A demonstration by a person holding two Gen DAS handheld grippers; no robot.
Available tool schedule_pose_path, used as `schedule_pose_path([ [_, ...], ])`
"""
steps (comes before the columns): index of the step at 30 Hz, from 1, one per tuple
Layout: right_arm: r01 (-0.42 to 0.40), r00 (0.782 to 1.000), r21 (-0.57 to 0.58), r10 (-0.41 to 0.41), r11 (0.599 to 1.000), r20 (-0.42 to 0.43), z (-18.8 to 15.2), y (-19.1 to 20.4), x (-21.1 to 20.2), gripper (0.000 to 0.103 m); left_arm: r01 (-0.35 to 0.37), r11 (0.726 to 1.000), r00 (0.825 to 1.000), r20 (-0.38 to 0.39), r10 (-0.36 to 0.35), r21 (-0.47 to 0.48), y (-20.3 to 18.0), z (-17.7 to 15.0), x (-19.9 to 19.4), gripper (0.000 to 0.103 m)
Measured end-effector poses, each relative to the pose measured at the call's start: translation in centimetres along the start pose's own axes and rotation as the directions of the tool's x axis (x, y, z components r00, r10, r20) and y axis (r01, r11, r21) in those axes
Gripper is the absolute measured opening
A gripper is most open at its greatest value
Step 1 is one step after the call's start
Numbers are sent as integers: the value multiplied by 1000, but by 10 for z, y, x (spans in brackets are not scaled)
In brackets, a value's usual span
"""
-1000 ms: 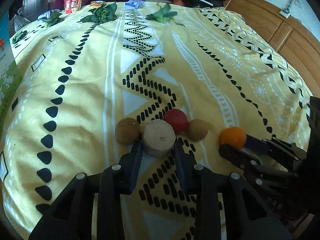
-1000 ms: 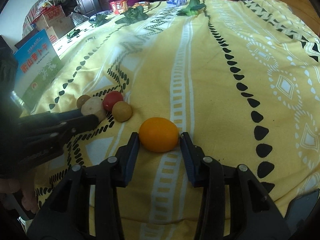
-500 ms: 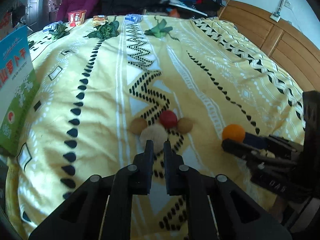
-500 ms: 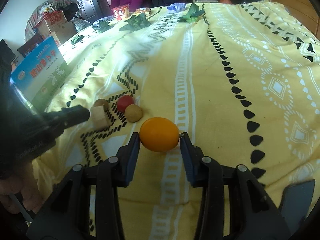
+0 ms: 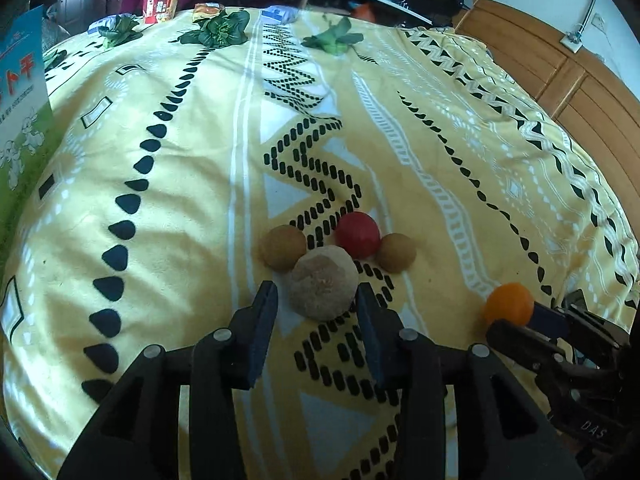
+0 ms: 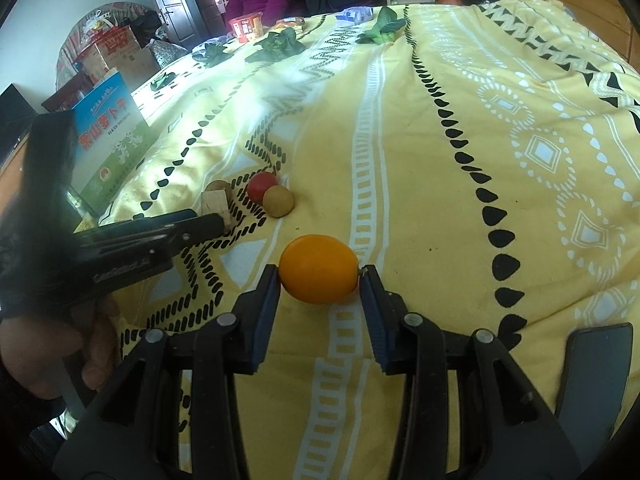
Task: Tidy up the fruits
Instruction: 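Grasp a beige round fruit with the left tool while the right holds the orange, then carry the orange and beige fruit over the steel bowl with both tools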
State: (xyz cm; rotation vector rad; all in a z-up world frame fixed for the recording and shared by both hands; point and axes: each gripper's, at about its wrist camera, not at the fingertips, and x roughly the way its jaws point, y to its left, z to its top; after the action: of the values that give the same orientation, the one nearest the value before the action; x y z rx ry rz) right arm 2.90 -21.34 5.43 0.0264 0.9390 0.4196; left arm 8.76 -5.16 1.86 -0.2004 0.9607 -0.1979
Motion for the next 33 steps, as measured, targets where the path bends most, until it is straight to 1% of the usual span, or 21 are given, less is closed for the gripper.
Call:
schedule_pose_path([
  [1,-3,1000,3,3,1000,-3,0,-1,2,42,-4,1000,1000,-4,4,7,-2,0,2,39],
  [2,-5,1000,6,5,1000,-5,-1,-1,3,42,-1,1000,1000,-3,1,11,-3,1,3,34],
  [7,-8,1000,10,8,1000,-6,-2,-1,5,42,-18,1000,1000,0,18,11,-6,2,6,33],
  [11,-4,1000,4,4,1000,-1,-2,-1,3,42,-37,999,998,51,36,10,-7,2,-10,33],
  [14,11,1000,-12,-11,1000,5,0,3,-1,42,-41,999,995,89,39,17,-9,1,-33,33],
  [18,78,997,-57,-77,995,17,6,16,-13,42,-68,997,988,142,61,46,-10,-7,-72,33],
  [21,131,991,-103,-127,986,42,11,32,-28,42,-94,995,981,174,87,35,-7,-12,-100,33],
  [23,149,988,-121,-143,981,62,15,41,-37,42,-99,995,976,196,93,22,-3,-15,-120,33],
  [27,167,983,-152,-153,974,99,21,60,-56,42,-97,995,966,241,92,7,2,-19,-157,33],
  [33,173,979,-199,-147,965,141,29,95,-81,42,-91,996,948,304,93,-18,13,-22,-206,33],
])
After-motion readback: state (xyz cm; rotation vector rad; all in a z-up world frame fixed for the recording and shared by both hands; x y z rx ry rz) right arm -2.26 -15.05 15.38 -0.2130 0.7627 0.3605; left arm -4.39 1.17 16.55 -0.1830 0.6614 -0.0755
